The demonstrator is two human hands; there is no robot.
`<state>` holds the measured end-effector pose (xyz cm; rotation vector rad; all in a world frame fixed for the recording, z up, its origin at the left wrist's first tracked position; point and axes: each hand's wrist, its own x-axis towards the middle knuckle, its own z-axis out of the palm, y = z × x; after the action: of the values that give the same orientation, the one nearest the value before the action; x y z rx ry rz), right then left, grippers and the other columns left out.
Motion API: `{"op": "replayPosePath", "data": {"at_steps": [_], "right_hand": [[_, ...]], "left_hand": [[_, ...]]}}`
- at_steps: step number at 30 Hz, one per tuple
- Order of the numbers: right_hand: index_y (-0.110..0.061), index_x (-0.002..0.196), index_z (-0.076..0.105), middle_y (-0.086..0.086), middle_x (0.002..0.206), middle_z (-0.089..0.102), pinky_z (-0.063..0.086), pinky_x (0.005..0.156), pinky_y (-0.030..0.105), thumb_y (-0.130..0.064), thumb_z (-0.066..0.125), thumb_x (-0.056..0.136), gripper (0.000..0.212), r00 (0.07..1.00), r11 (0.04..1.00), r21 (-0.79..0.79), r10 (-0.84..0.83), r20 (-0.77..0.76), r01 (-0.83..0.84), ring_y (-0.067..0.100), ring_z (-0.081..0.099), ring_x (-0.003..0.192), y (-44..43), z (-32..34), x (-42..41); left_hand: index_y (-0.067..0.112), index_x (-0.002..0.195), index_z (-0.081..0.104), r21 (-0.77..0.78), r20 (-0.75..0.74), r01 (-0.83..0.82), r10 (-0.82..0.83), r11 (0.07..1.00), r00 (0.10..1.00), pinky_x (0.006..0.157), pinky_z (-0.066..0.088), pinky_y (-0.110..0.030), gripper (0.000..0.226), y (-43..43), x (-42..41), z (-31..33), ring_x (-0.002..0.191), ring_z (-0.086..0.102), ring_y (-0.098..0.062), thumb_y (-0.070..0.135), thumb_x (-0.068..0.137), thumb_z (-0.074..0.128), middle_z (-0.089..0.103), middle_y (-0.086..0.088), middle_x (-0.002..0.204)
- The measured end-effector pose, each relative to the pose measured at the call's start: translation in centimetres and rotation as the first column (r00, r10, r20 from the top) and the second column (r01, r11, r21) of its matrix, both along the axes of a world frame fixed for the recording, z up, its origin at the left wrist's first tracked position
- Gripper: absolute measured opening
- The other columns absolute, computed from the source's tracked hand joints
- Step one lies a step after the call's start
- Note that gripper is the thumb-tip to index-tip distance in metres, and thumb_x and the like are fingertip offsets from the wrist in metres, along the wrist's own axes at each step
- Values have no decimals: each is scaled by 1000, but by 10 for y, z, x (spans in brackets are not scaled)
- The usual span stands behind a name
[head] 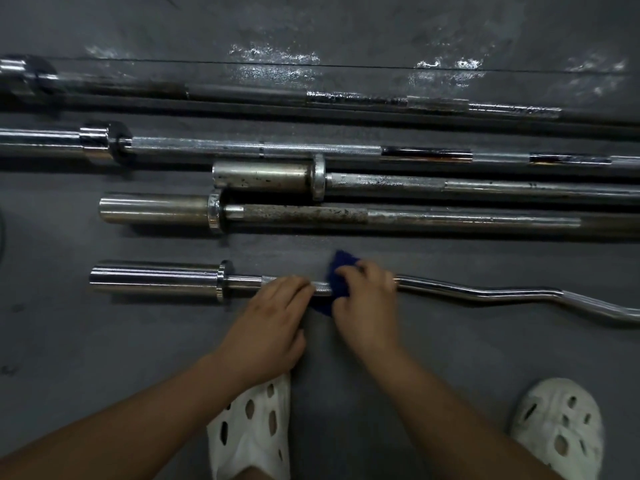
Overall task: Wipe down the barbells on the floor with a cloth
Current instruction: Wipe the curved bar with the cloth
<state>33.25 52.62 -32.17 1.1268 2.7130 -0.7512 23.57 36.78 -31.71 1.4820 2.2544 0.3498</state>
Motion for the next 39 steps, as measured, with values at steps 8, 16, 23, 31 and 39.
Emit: {"op": "replayPosePath", "data": {"at_steps": [8,16,23,31,39], "right_hand": [[-17,120,56,9,118,50,43,86,34,-25,62,82,40,973,984,17,174,154,-178,27,49,103,8,17,0],[-7,92,62,16,91,67,51,74,39,-24,57,85,19,745,602,-636,-664,-63,482,36,64,91,25,84,6],[-12,106,61,14,84,67,48,62,31,-20,42,86,28,480,-102,-970,-854,200,223,28,61,75,2,157,43],[-5,117,60,17,96,69,52,63,35,-25,53,91,34,497,-81,-960,-842,209,267,31,65,82,-8,138,44],[-26,136,50,12,118,62,51,71,33,-2,46,94,49,744,563,-675,-667,-31,476,27,62,97,18,56,17]], "left_hand": [[11,140,47,-30,-32,28,-29,999,999,109,37,-35,68,-4,-3,7,125,46,-23,28,76,58,47,-6,138],[6,139,51,-35,-203,-14,6,999,979,107,44,-44,72,-34,-28,72,126,53,-31,31,73,60,53,-15,140],[6,133,59,36,-338,69,-53,997,940,98,52,-46,70,-51,-28,162,117,62,-32,25,66,69,61,-13,132],[15,134,58,26,-375,171,-149,985,915,98,49,-31,63,-84,-57,161,119,57,-19,37,75,50,59,-3,134],[16,143,46,50,-159,192,-182,980,970,109,42,-35,65,-74,-76,85,130,49,-21,32,80,52,48,-4,145]]}}
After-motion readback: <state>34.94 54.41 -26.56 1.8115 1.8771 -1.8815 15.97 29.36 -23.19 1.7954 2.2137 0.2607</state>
